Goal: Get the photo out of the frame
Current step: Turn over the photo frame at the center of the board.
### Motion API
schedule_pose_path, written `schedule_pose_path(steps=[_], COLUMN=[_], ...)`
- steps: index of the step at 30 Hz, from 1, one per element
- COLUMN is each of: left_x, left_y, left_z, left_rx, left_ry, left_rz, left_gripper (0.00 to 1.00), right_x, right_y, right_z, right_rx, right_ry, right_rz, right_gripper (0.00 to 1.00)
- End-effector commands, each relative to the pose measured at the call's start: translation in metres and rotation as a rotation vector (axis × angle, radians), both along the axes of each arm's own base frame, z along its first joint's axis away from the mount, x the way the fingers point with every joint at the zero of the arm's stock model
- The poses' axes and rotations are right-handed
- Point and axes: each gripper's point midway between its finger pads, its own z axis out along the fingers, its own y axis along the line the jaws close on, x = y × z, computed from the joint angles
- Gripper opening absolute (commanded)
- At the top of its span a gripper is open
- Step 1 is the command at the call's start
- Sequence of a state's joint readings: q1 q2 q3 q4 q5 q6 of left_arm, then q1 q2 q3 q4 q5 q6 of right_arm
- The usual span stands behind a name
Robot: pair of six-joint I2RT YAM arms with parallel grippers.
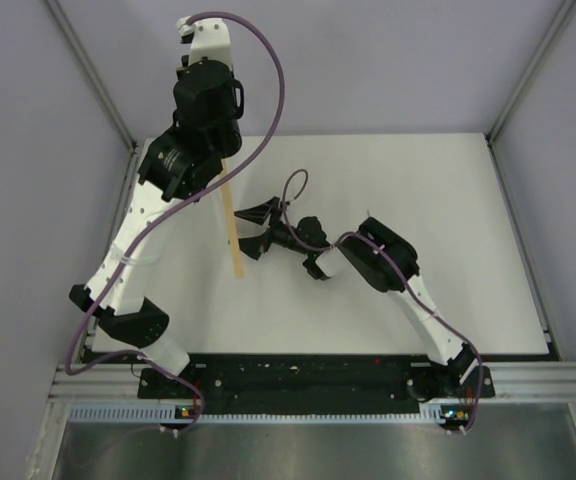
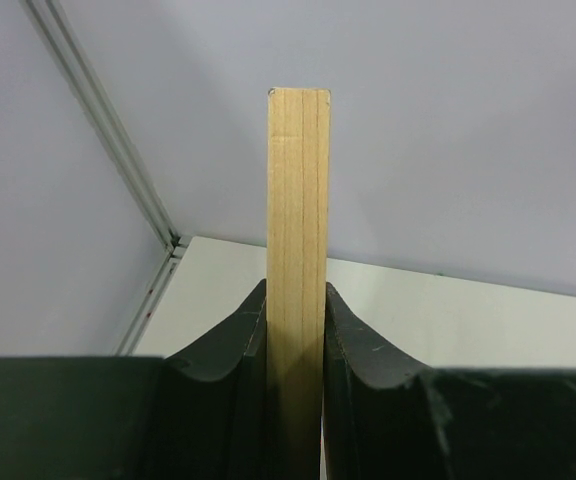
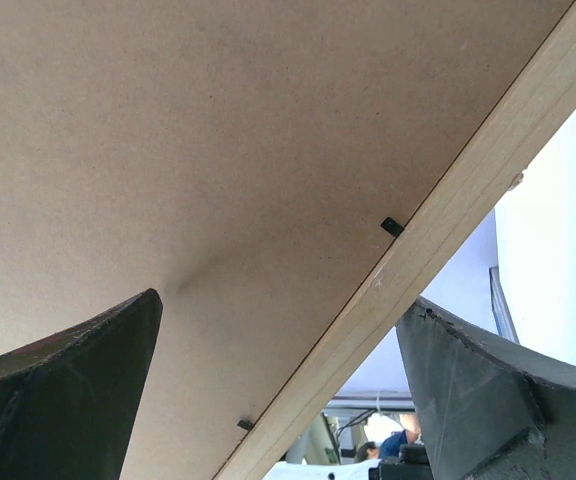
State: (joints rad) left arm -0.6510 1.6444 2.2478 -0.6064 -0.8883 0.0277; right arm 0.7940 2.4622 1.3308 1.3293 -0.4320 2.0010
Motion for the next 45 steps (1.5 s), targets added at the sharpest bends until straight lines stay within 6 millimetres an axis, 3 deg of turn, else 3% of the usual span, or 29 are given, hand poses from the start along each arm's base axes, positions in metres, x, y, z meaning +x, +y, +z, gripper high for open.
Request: schedule_pose_path(steps=[1,5,11,22,30,35,45], left_x=[-0.032,-0.03,-0.028,-0.036,-0.052,-0.06,-0.07], left_y=[0.029,0.033,0.049,0.082,0.102,0.107,0.119], left_z=[0.064,0.051,0.008,-0.075,-0.119,-0.142,-0.161], left_rx=[-0.139,-0.114,-0.044,0.008,0.041,0.025,-0.001], left_ry=[-0.202,-0.169,-0.067,0.127,0.235,0.281,0.33], left_rz=[0.02,0.035,0.092,0.126,0.129,0.121,0.138], left_gripper=[0.0,0.0,0.0,0.0,0.0,0.0,0.0], right_x=[-0.003,0.01,0.028,0.025,0.027,0.02,-0.021], right_y=[-0.058,-0.076,-0.107,-0.105,-0.103,-0.092,-0.039], right_z=[0.129,0.145,0.159,0.13,0.111,0.104,0.084], right_rx=[0.472,0.487,0.47,0.386,0.347,0.339,0.355], right_ry=[0.052,0.012,-0.06,-0.085,-0.078,-0.083,-0.011], right_rz=[0.091,0.054,-0.016,-0.034,-0.048,-0.026,0.11], right_gripper=[0.99,0.99,0.99,0.99,0.99,0.99,0.99])
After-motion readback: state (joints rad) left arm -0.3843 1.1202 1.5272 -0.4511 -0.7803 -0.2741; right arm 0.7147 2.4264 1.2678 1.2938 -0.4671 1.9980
